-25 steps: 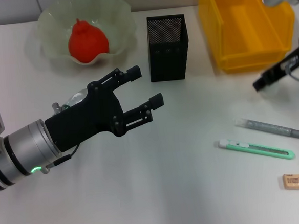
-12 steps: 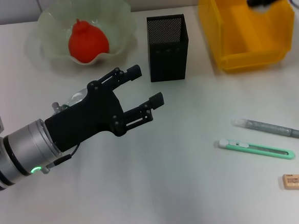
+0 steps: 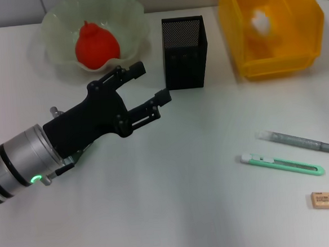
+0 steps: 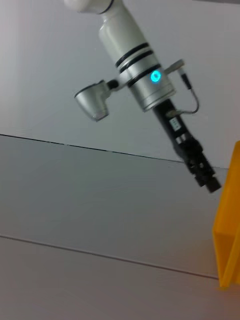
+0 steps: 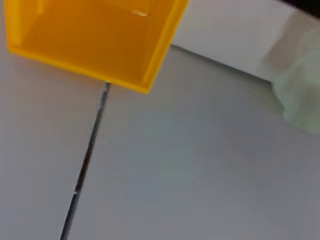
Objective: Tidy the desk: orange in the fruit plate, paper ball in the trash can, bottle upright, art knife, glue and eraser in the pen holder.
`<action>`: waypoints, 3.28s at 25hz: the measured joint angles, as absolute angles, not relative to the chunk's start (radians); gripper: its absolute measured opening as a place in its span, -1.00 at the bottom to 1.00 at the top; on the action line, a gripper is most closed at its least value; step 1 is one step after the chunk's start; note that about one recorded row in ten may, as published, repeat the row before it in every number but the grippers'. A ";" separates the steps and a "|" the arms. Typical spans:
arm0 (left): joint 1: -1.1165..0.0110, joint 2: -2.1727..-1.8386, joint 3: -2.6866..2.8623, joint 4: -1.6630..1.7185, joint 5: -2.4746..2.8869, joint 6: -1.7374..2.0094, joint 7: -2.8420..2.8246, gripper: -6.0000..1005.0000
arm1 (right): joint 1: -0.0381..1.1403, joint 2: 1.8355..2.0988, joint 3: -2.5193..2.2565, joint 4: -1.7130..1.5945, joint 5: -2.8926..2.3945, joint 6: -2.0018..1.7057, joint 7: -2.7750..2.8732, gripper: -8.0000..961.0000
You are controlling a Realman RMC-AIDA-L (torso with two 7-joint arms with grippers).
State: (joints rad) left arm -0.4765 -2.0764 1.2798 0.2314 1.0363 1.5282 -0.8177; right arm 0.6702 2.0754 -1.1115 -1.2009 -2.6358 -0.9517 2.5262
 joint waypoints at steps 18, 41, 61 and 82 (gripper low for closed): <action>-0.496 -2.065 1.284 0.509 1.245 1.140 -1.195 0.60 | 0.391 2.016 -0.668 -0.727 -1.649 -1.591 1.355 0.55; -0.603 -2.074 1.289 0.938 2.202 1.030 -2.125 0.61 | 0.369 2.026 -0.560 -0.593 -1.645 -1.685 1.189 0.55; -0.716 -2.079 1.334 0.836 2.381 0.971 -2.285 0.61 | 0.381 2.020 -0.560 -0.574 -1.671 -1.687 1.187 0.55; -0.724 -2.080 1.407 0.845 2.445 0.988 -2.294 0.34 | 0.382 2.026 -0.560 -0.572 -1.671 -1.699 1.196 0.55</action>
